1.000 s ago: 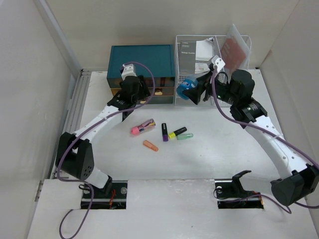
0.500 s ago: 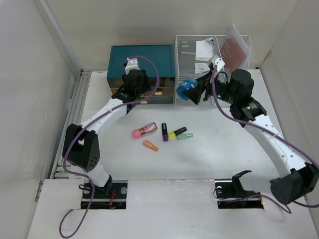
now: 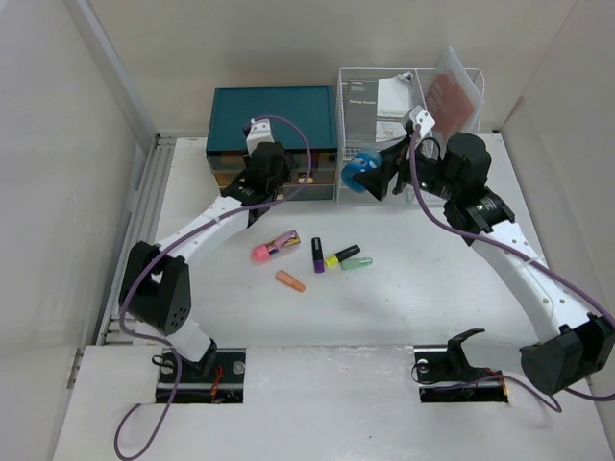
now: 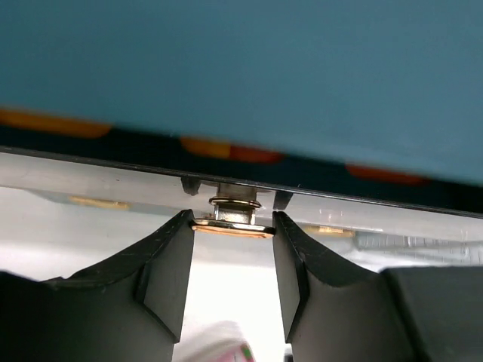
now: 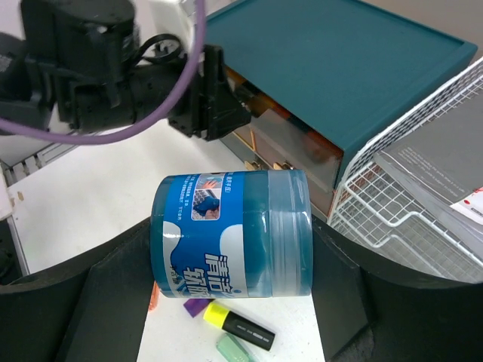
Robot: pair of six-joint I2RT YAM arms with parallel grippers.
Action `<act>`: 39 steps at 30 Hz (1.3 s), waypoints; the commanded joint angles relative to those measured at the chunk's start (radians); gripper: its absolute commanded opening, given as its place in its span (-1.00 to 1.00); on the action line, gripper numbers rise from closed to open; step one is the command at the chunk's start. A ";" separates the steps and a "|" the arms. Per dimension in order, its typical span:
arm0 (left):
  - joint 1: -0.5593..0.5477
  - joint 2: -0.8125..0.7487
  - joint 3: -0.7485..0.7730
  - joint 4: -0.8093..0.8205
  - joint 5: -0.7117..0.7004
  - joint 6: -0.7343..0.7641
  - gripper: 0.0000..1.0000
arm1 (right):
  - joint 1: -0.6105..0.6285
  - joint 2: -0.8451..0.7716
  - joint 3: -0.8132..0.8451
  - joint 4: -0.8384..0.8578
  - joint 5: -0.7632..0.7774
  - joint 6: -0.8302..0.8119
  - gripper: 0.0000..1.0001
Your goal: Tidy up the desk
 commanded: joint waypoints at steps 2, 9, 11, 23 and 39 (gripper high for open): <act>-0.027 -0.152 -0.113 0.006 -0.035 -0.028 -0.83 | -0.005 -0.002 0.015 0.100 -0.015 0.006 -1.00; -0.088 -0.272 -0.246 0.026 -0.014 -0.060 -0.83 | 0.017 0.157 0.150 0.100 -0.014 -0.017 -1.00; -0.088 -0.272 -0.267 0.026 -0.003 -0.070 -0.80 | 0.047 0.235 0.199 0.088 0.001 -0.017 -1.00; -0.117 -0.327 -0.327 0.046 0.028 -0.091 -0.77 | 0.279 0.430 0.376 0.076 0.444 0.081 -1.00; -0.117 -0.395 -0.377 0.073 0.048 -0.110 -0.77 | 0.442 0.610 0.508 0.020 1.113 0.212 -1.00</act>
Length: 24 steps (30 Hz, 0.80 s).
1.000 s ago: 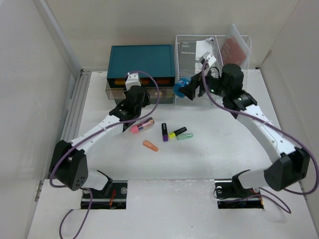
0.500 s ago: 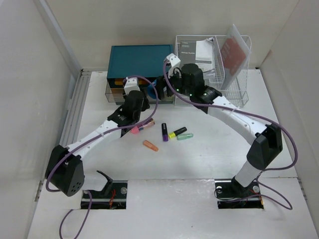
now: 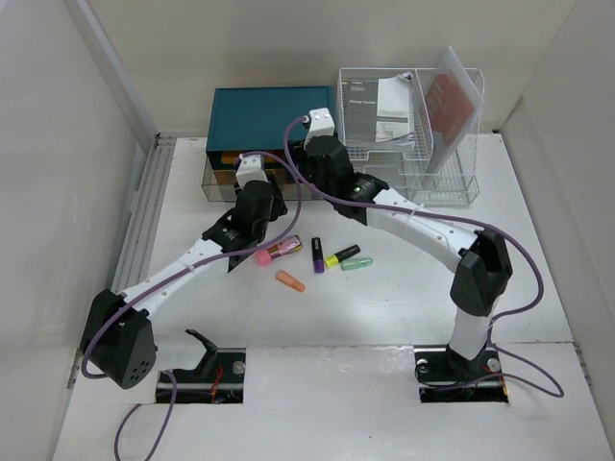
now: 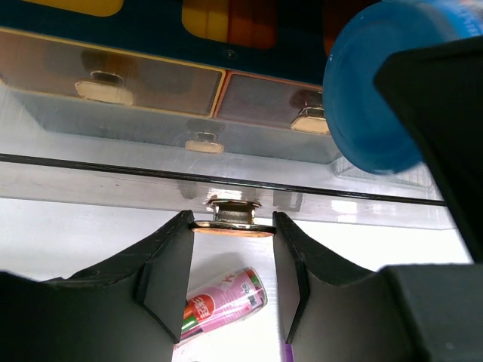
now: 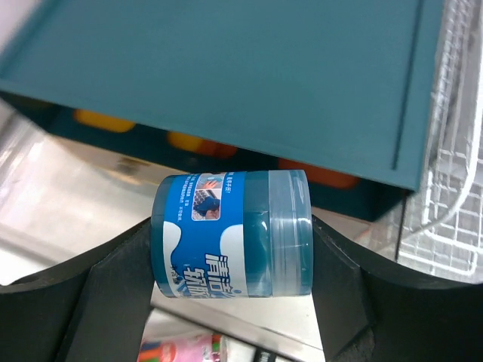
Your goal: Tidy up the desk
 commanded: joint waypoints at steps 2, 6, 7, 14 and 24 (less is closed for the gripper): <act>-0.014 -0.041 -0.013 0.019 0.048 -0.036 -0.77 | -0.003 0.008 0.073 0.024 0.138 0.055 -0.73; -0.014 -0.029 0.008 0.019 0.048 -0.036 -0.77 | -0.003 -0.001 0.061 0.024 0.114 0.055 0.34; -0.014 -0.029 0.008 0.019 0.048 -0.036 -0.77 | -0.003 -0.015 0.061 0.024 0.102 0.055 0.46; -0.014 0.020 0.039 0.030 0.067 -0.036 -0.77 | -0.003 -0.095 0.012 0.043 0.000 0.008 0.94; 0.040 0.143 0.138 0.049 0.129 -0.046 -0.77 | -0.028 -0.313 -0.121 0.133 0.069 -0.120 -0.31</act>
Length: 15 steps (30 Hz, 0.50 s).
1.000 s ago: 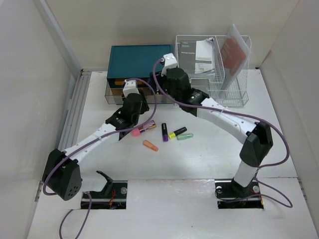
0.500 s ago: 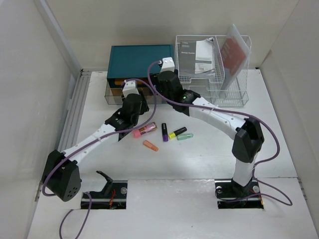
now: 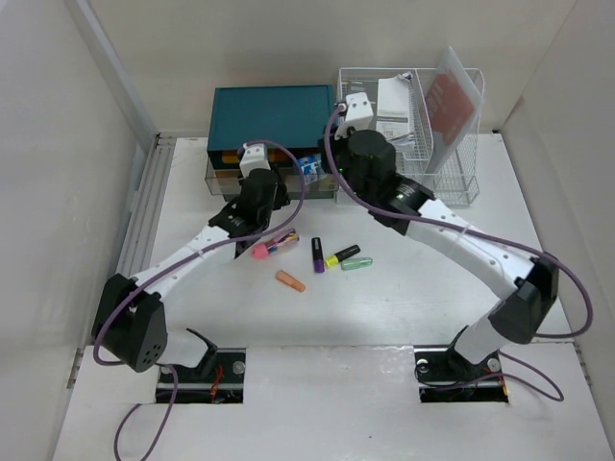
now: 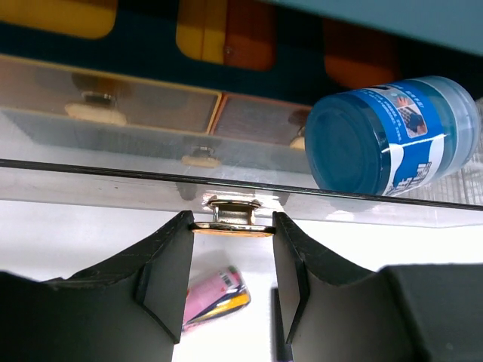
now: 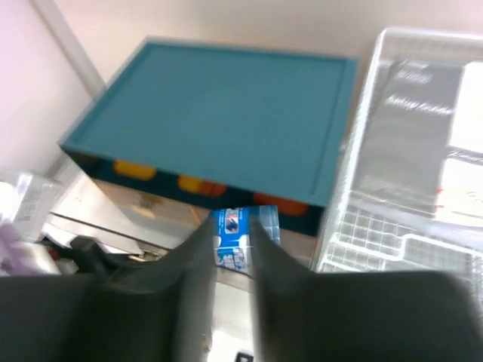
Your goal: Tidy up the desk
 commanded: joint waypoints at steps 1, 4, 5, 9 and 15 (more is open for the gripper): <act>0.015 0.065 0.073 0.055 0.110 -0.039 -0.77 | -0.044 -0.102 -0.034 0.087 0.029 -0.047 -0.54; 0.036 0.125 0.131 0.055 0.110 -0.030 -0.77 | -0.106 -0.185 -0.104 0.087 -0.116 -0.047 -0.88; 0.048 0.155 0.145 0.055 0.110 -0.030 -0.75 | -0.121 -0.203 -0.123 0.087 -0.154 -0.047 -0.88; 0.085 0.226 0.215 0.046 0.131 -0.030 -0.62 | -0.181 -0.269 -0.213 0.087 -0.290 -0.056 -0.90; 0.120 0.272 0.275 0.036 0.140 -0.030 -0.22 | -0.227 -0.317 -0.288 0.087 -0.361 -0.067 -0.93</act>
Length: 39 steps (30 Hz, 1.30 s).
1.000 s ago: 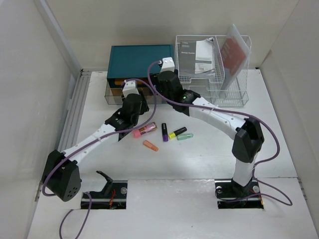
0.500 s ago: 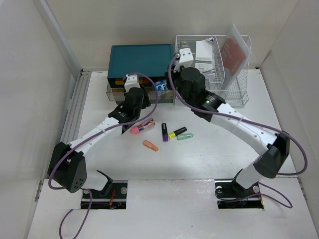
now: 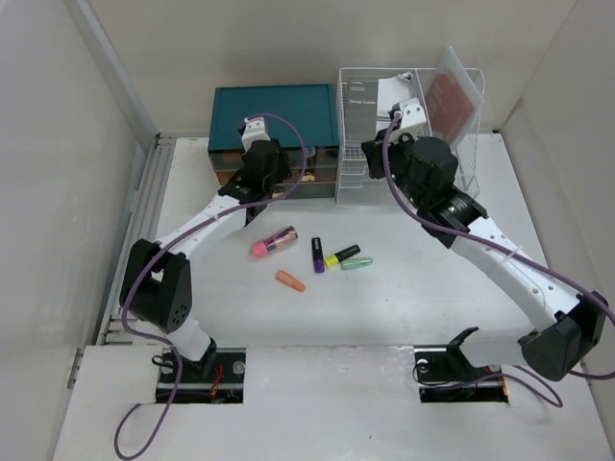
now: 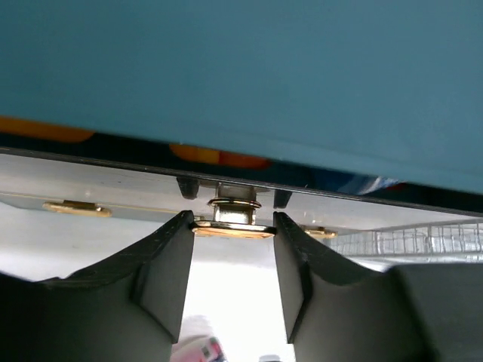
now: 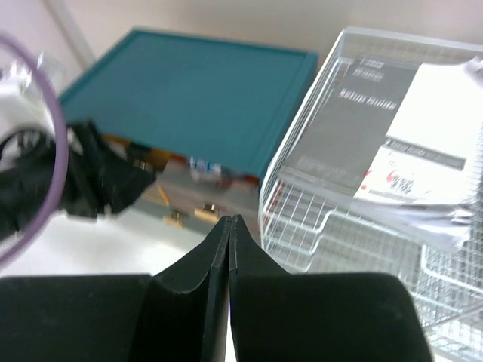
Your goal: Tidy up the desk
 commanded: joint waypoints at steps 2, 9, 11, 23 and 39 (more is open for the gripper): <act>0.026 0.047 0.051 0.009 0.073 -0.034 -0.12 | -0.028 -0.049 -0.046 0.035 -0.096 -0.016 -0.90; 0.000 -0.033 -0.064 0.046 0.079 -0.045 0.50 | -0.048 -0.088 -0.090 0.035 -0.176 -0.036 -0.67; -0.026 -0.106 -0.118 0.067 0.067 -0.045 0.75 | -0.057 -0.098 -0.112 0.035 -0.229 -0.050 -0.52; -0.119 -0.498 -0.454 0.057 0.025 -0.077 0.87 | -0.087 0.013 -0.080 -0.268 -1.005 -0.687 0.51; -0.119 -0.999 -0.310 -0.343 -0.005 0.144 0.32 | 0.146 0.464 0.164 -0.476 -0.900 -1.219 0.50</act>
